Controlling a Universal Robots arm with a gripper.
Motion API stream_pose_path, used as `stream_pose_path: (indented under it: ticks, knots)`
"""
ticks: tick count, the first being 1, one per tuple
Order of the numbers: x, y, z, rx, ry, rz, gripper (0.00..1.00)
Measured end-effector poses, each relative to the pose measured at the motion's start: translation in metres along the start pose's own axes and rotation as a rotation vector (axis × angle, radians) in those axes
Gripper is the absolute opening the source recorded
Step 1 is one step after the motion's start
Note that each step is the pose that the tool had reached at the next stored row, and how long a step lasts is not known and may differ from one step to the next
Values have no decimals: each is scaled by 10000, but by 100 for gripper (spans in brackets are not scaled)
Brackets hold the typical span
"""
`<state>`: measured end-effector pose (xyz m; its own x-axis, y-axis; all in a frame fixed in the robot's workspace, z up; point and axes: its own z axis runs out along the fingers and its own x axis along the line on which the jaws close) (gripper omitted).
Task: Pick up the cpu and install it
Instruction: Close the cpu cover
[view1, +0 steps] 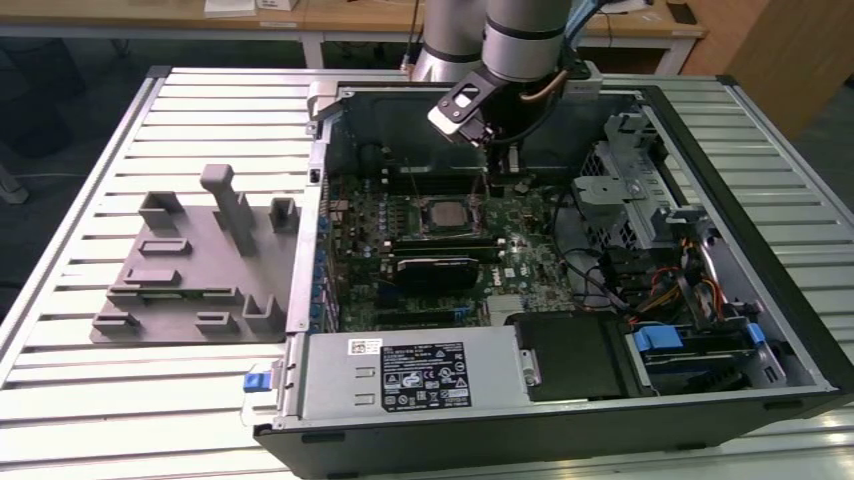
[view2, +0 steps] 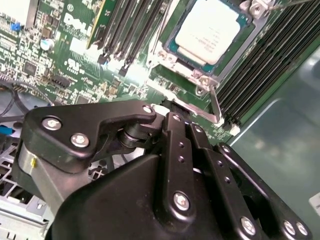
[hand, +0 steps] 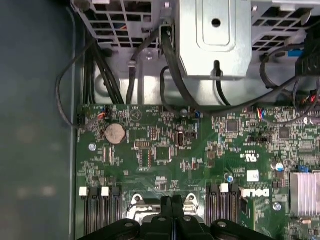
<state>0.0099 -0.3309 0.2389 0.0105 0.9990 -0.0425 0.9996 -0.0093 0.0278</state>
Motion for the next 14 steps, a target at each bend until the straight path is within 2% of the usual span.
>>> stream_pose_path:
  ticks: [8, 14]
  knots:
    - [0, -115, -3, 1, 0, 0, 11]
    - [1, -121, 4, -2, 3, 0, 11]
